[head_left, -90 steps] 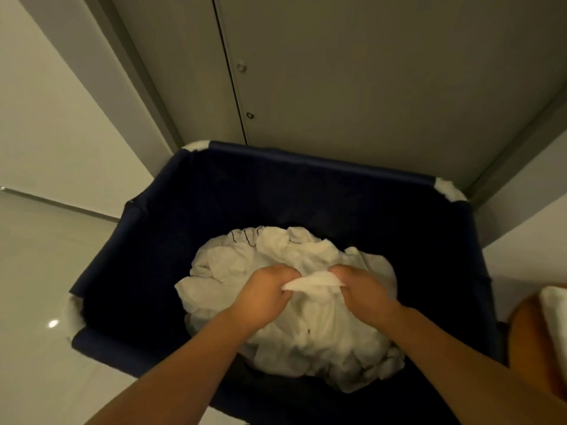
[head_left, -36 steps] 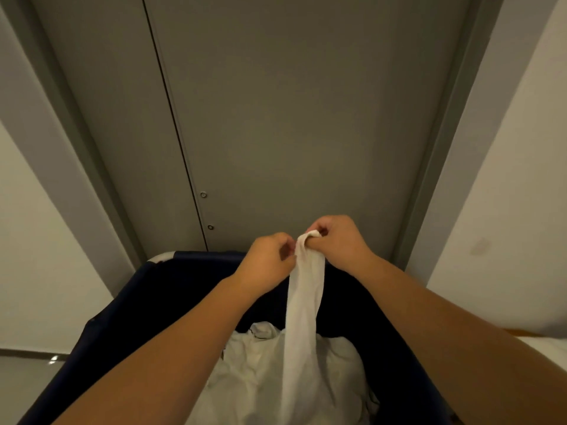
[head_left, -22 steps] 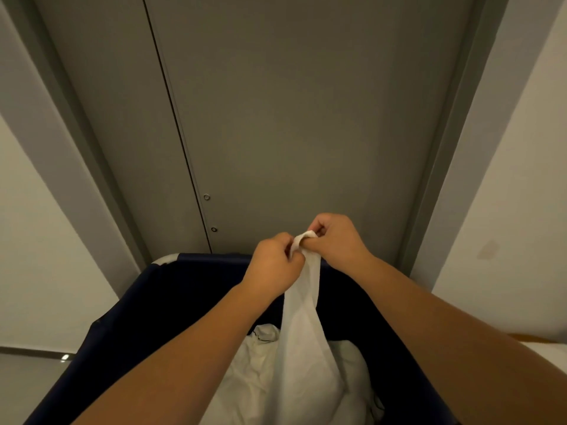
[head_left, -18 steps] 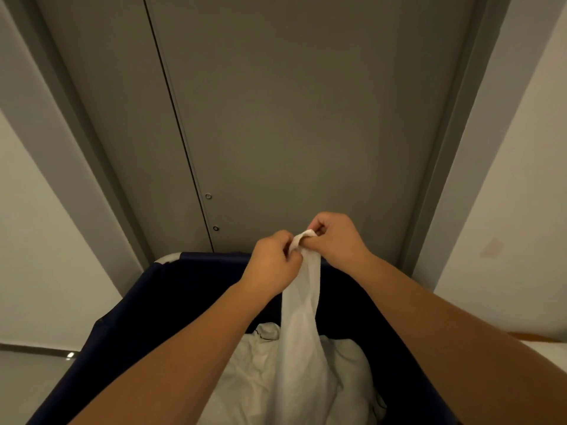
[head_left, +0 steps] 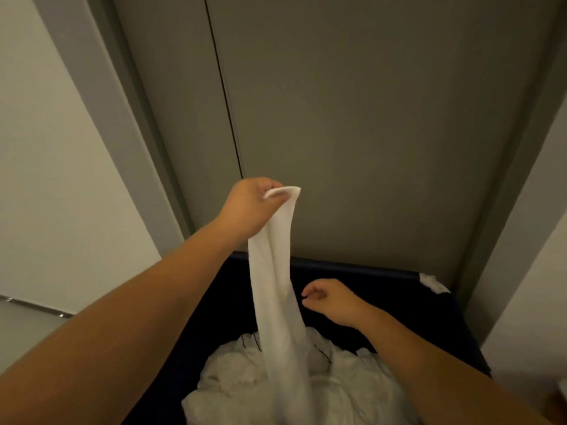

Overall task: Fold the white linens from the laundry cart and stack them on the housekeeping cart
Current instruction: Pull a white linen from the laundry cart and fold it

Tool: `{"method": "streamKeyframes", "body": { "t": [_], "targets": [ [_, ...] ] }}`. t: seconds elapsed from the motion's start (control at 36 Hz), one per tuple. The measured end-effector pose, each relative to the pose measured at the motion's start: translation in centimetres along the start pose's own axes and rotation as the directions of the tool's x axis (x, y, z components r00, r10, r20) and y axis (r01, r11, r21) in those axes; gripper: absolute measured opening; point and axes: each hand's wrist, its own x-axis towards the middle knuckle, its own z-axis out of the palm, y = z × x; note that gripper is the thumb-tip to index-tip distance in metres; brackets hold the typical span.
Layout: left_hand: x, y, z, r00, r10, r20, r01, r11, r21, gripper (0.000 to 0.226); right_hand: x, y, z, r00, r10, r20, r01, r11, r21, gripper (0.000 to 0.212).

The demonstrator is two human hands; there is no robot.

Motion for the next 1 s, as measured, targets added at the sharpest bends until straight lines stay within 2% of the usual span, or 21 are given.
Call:
{"method": "streamKeyframes", "body": {
  "t": [0.11, 0.19, 0.25, 0.28, 0.33, 0.36, 0.39, 0.47, 0.64, 0.78, 0.92, 1.0],
  "targets": [
    [0.9, 0.2, -2.2, 0.997, 0.036, -0.068, -0.042, 0.996, -0.08, 0.009, 1.7, -1.1, 3.0, 1.0, -0.007, 0.017, 0.004, 0.99, 0.141, 0.026],
    [1.5, 0.7, -3.5, 0.992, 0.063, -0.108, -0.073, 0.993, -0.097, 0.008, 3.2, -2.3, 4.6, 1.0, -0.025, -0.015, 0.027, 0.993, 0.115, 0.039],
    [2.0, 1.1, -4.4, 0.986, 0.073, -0.148, -0.092, 0.988, -0.124, 0.008, 4.0, -3.2, 5.2, 0.978, -0.054, -0.199, 0.071, 0.995, 0.076, 0.026],
    [2.3, 1.3, -4.9, 0.981, 0.085, -0.175, -0.108, 0.986, -0.126, 0.008, 4.4, -3.5, 5.3, 0.941, -0.075, -0.33, 0.094, 0.995, 0.043, 0.021],
    [2.7, 1.8, -6.0, 0.967, 0.11, -0.229, -0.142, 0.981, -0.13, 0.008, 5.1, -4.1, 5.0, 0.856, -0.098, -0.508, 0.103, 0.995, -0.019, 0.03],
    [2.8, 2.0, -6.5, 0.961, 0.12, -0.248, -0.157, 0.978, -0.135, 0.008, 5.3, -4.3, 4.8, 0.847, -0.091, -0.524, 0.091, 0.996, -0.025, 0.036],
    [3.0, 2.2, -6.9, 0.956, 0.13, -0.262, -0.17, 0.976, -0.134, 0.009, 5.6, -4.5, 4.6, 0.86, -0.083, -0.503, 0.085, 0.996, -0.018, 0.037],
    [3.2, 2.4, -7.8, 0.951, 0.14, -0.277, -0.179, 0.977, -0.119, 0.011, 6.3, -4.7, 4.3, 0.914, -0.08, -0.398, 0.105, 0.994, 0.042, 0.024],
    [4.1, 0.5, -9.5, 0.931, 0.062, -0.359, -0.116, 0.984, -0.132, 0.004, 5.7, -3.6, 2.9, 0.926, -0.115, -0.359, 0.138, 0.99, 0.04, 0.033],
    [4.9, -0.7, -9.8, 0.904, -0.005, -0.427, -0.073, 0.984, -0.165, 0.007, 3.9, -2.7, 1.5, 0.97, -0.068, -0.234, 0.109, 0.98, 0.165, 0.028],
    [5.6, -1.6, -9.8, 0.904, -0.029, -0.427, -0.049, 0.984, -0.172, 0.011, 1.1, -2.4, -2.2, 0.972, -0.036, -0.231, 0.089, 0.97, 0.226, 0.012],
    [5.7, -1.8, -9.0, 0.913, -0.033, -0.407, -0.047, 0.982, -0.184, 0.016, -0.1, -3.1, -6.4, 0.942, -0.027, -0.334, 0.093, 0.979, 0.183, 0.011]
  ]
}}
